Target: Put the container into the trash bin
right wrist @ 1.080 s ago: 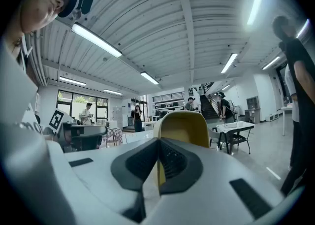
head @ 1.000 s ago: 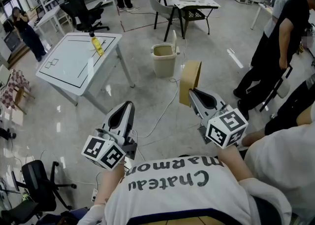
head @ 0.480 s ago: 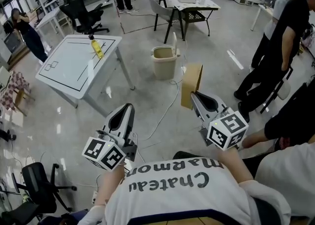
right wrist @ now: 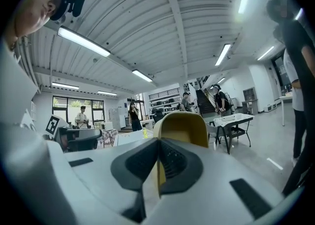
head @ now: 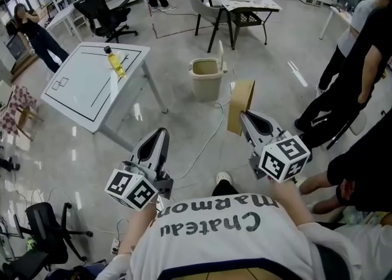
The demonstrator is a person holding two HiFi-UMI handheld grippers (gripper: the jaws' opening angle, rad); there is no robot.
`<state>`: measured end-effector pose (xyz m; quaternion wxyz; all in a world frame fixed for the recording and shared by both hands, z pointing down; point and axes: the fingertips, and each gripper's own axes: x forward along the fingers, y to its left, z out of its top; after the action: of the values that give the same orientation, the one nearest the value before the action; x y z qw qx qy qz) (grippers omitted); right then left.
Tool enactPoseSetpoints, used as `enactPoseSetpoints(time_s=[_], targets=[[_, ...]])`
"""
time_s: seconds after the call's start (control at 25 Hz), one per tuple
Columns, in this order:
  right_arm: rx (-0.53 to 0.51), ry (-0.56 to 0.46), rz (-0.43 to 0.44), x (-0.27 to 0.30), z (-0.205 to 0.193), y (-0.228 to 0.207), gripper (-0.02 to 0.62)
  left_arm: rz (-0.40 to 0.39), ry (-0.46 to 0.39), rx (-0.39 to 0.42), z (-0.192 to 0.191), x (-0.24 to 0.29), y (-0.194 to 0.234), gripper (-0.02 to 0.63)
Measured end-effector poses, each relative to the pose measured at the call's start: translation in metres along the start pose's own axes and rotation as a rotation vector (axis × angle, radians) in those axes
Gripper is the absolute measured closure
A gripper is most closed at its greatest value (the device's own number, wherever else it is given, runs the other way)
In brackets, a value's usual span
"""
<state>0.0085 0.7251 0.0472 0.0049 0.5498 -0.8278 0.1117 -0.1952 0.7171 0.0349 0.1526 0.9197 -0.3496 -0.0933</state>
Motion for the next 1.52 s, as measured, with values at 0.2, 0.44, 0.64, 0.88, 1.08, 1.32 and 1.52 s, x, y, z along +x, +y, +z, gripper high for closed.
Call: enactPoseSetpoints(time_s=[0.2, 0.44, 0.64, 0.88, 1.08, 1.32, 1.52], targets=[[-0.029, -0.013, 0.047, 0.048, 0.031, -0.052, 0.563, 0.05, -0.022, 0.021, 0.013, 0.055, 0.021, 0.583], [-0.072, -0.042, 0.094, 0.096, 0.073, -0.11, 0.563, 0.093, -0.071, 0.038, 0.03, 0.113, 0.035, 0.583], [-0.08, -0.049, 0.117, 0.128, 0.08, -0.146, 0.563, 0.131, -0.096, 0.04, 0.028, 0.149, 0.055, 0.583], [-0.071, -0.003, 0.124, 0.154, 0.062, -0.182, 0.563, 0.152, -0.066, 0.019, 0.01, 0.186, 0.08, 0.583], [-0.059, 0.004, 0.113, 0.169, 0.061, -0.21, 0.563, 0.161, -0.046, 0.017, 0.003, 0.211, 0.091, 0.583], [0.014, 0.03, 0.1, 0.188, 0.046, -0.23, 0.563, 0.18, -0.014, 0.0, -0.002, 0.23, 0.107, 0.583], [0.073, 0.066, 0.093, 0.214, 0.031, -0.235, 0.563, 0.176, 0.033, -0.007, -0.008, 0.249, 0.128, 0.583]])
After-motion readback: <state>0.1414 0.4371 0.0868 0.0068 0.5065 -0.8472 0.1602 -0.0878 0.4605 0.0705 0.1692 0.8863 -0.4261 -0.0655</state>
